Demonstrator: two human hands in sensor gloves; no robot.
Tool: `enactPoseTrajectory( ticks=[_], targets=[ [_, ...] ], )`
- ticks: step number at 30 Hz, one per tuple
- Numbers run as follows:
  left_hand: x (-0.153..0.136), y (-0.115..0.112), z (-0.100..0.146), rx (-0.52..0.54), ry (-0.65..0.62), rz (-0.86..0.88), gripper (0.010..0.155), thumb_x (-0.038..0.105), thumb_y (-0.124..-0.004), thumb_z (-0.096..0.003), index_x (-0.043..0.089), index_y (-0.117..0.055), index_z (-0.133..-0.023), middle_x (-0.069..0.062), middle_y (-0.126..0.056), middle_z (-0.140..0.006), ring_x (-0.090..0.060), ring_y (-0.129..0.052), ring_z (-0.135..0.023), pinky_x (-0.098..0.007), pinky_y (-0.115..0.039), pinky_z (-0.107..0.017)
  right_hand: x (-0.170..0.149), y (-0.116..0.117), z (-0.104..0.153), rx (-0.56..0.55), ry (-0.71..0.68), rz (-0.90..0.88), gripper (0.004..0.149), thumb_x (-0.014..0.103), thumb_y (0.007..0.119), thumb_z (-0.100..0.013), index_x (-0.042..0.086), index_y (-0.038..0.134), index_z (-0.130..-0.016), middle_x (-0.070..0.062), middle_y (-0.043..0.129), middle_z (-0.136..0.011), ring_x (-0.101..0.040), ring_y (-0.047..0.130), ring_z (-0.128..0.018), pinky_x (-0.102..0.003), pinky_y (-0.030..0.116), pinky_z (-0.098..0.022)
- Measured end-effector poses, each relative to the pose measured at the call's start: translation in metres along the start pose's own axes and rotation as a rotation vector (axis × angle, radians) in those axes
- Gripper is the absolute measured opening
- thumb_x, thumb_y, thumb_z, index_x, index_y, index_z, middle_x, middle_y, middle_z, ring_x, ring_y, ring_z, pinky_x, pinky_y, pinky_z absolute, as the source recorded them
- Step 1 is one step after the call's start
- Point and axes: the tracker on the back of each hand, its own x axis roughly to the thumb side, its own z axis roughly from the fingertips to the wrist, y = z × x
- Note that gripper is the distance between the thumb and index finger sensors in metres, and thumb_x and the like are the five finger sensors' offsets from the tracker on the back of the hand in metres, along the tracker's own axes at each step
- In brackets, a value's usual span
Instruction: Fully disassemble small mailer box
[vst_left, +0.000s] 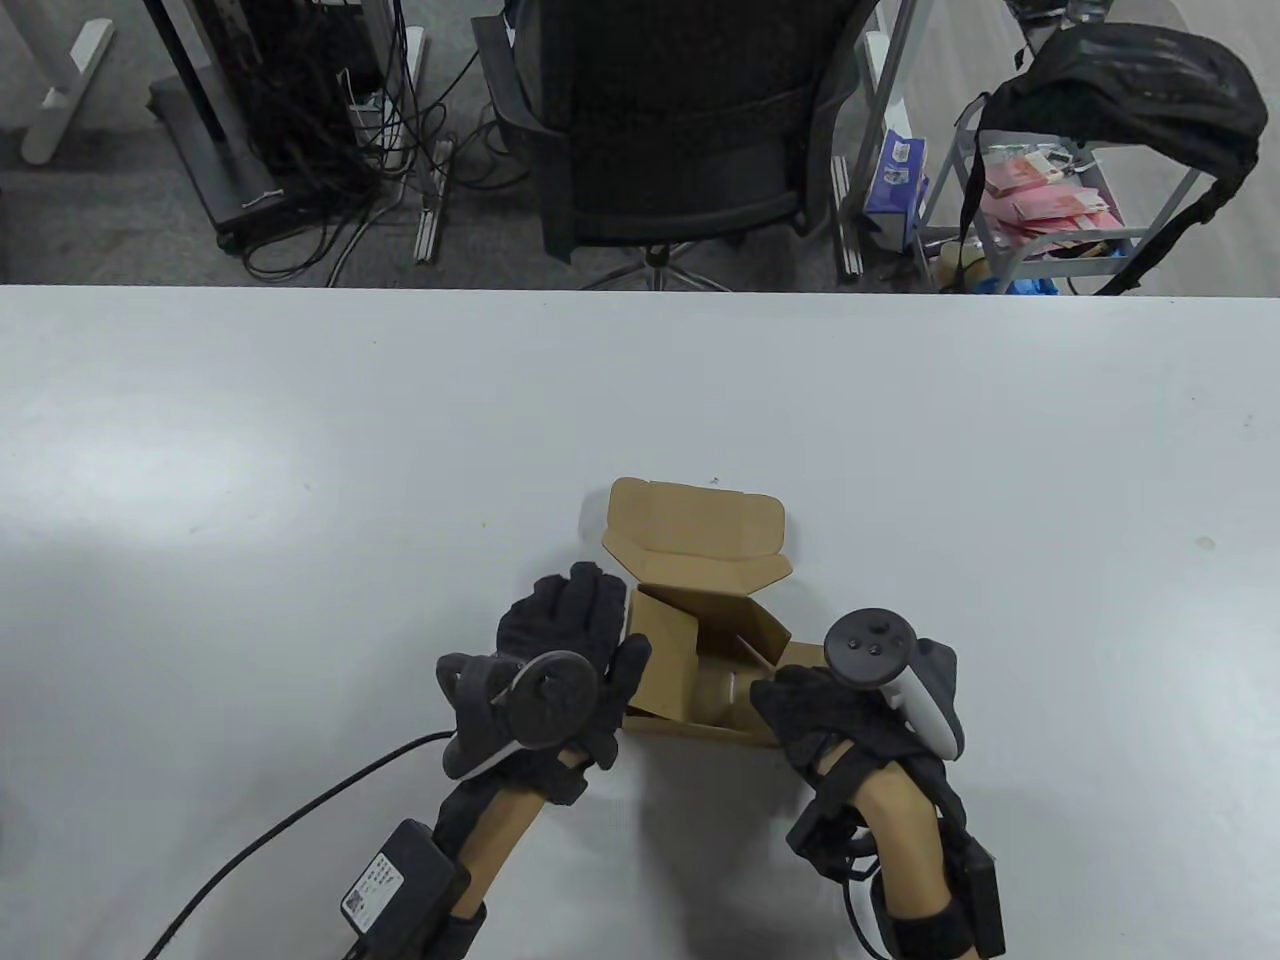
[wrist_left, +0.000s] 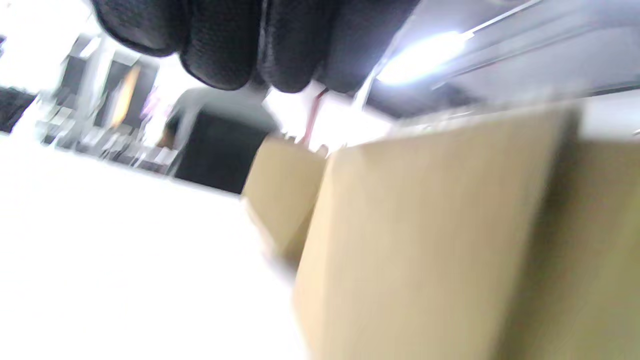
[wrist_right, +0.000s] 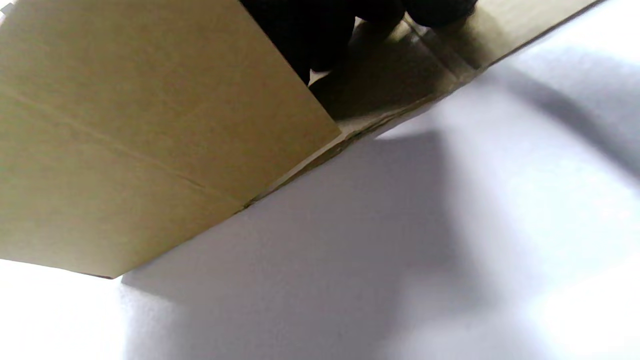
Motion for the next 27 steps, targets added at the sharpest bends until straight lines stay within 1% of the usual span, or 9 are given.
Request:
enactPoseTrajectory(
  ticks=[1, 4, 8, 11, 15, 18, 20, 22, 27],
  targets=[
    [0.009, 0.003, -0.004, -0.030, -0.072, 0.026, 0.067, 0.065, -0.057, -0.0452, 0.026, -0.077, -0.096, -0.001, -0.072, -0.109, -0.040, -0.071, -0.099, -0.061, -0.064, -0.068, 0.000, 0.000, 0.000, 0.002, 0.000, -0.003, 0.064, 0.055, 0.060, -0.039, 0.013, 0.076, -0.086, -0.003, 0.055, -0.100, -0.029, 0.035, -0.095, -0.049, 0.045, -0.066],
    [0.043, -0.003, -0.021, -0.266, -0.237, 0.175, 0.065, 0.063, -0.059, -0.0445, 0.025, -0.087, -0.089, 0.000, -0.081, -0.105, -0.036, -0.068, -0.104, -0.063, -0.057, -0.073, -0.003, -0.001, -0.001, 0.017, -0.005, -0.012, 0.064, 0.055, 0.061, -0.039, 0.014, 0.076, -0.086, -0.001, 0.054, -0.100, -0.028, 0.035, -0.095, -0.047, 0.045, -0.066],
    [0.068, -0.035, -0.047, -0.619, -0.281, 0.113, 0.071, 0.065, -0.055, -0.0422, 0.021, -0.094, -0.081, -0.001, -0.086, -0.100, -0.030, -0.062, -0.108, -0.061, -0.050, -0.077, -0.008, -0.003, -0.002, 0.043, -0.014, -0.030, 0.063, 0.055, 0.061, -0.039, 0.016, 0.075, -0.087, 0.001, 0.053, -0.101, -0.025, 0.033, -0.095, -0.045, 0.044, -0.067],
    [0.077, -0.052, -0.054, -0.662, -0.309, 0.022, 0.075, 0.067, -0.052, -0.0409, 0.019, -0.097, -0.078, -0.001, -0.088, -0.099, -0.029, -0.063, -0.109, -0.061, -0.050, -0.077, -0.008, -0.003, -0.002, 0.050, -0.017, -0.029, 0.062, 0.054, 0.062, -0.039, 0.017, 0.075, -0.087, 0.002, 0.052, -0.101, -0.024, 0.033, -0.095, -0.044, 0.043, -0.067],
    [0.079, -0.077, -0.057, -0.800, -0.282, -0.025, 0.078, 0.067, -0.047, -0.0407, 0.020, -0.095, -0.081, -0.001, -0.086, -0.101, -0.027, -0.060, -0.110, -0.060, -0.049, -0.078, -0.008, -0.002, -0.002, 0.047, -0.013, -0.008, 0.060, 0.053, 0.062, -0.040, 0.017, 0.074, -0.087, 0.002, 0.052, -0.101, -0.024, 0.033, -0.095, -0.044, 0.044, -0.067],
    [0.074, -0.083, -0.058, -0.846, -0.242, 0.066, 0.083, 0.068, -0.046, -0.0397, 0.016, -0.095, -0.080, -0.006, -0.087, -0.099, -0.029, -0.060, -0.110, -0.061, -0.047, -0.078, -0.009, -0.003, -0.002, 0.050, -0.014, -0.015, 0.060, 0.053, 0.062, -0.040, 0.018, 0.075, -0.087, 0.004, 0.052, -0.101, -0.023, 0.033, -0.095, -0.043, 0.044, -0.067],
    [0.070, -0.083, -0.057, -0.859, -0.224, 0.015, 0.081, 0.066, -0.048, -0.0408, 0.013, -0.097, -0.077, -0.009, -0.089, -0.096, -0.031, -0.059, -0.109, -0.060, -0.045, -0.079, -0.009, -0.003, -0.002, 0.050, -0.015, -0.012, 0.060, 0.053, 0.062, -0.040, 0.018, 0.075, -0.087, 0.004, 0.052, -0.101, -0.023, 0.033, -0.095, -0.043, 0.044, -0.067],
    [0.065, -0.080, -0.056, -0.845, -0.230, -0.077, 0.082, 0.067, -0.046, -0.0406, 0.012, -0.099, -0.072, -0.009, -0.092, -0.092, -0.031, -0.061, -0.108, -0.059, -0.045, -0.079, -0.008, -0.003, -0.002, 0.050, -0.016, -0.012, 0.061, 0.054, 0.061, -0.040, 0.018, 0.074, -0.087, 0.003, 0.052, -0.101, -0.023, 0.033, -0.095, -0.043, 0.044, -0.067],
    [0.049, -0.061, -0.054, -0.712, -0.237, -0.051, 0.080, 0.065, -0.049, -0.0410, 0.009, -0.101, -0.062, -0.011, -0.096, -0.084, -0.032, -0.067, -0.104, -0.057, -0.047, -0.079, -0.009, -0.003, -0.003, 0.051, -0.014, -0.015, 0.061, 0.054, 0.061, -0.040, 0.018, 0.074, -0.087, 0.003, 0.052, -0.101, -0.023, 0.033, -0.095, -0.043, 0.044, -0.067]
  ],
)
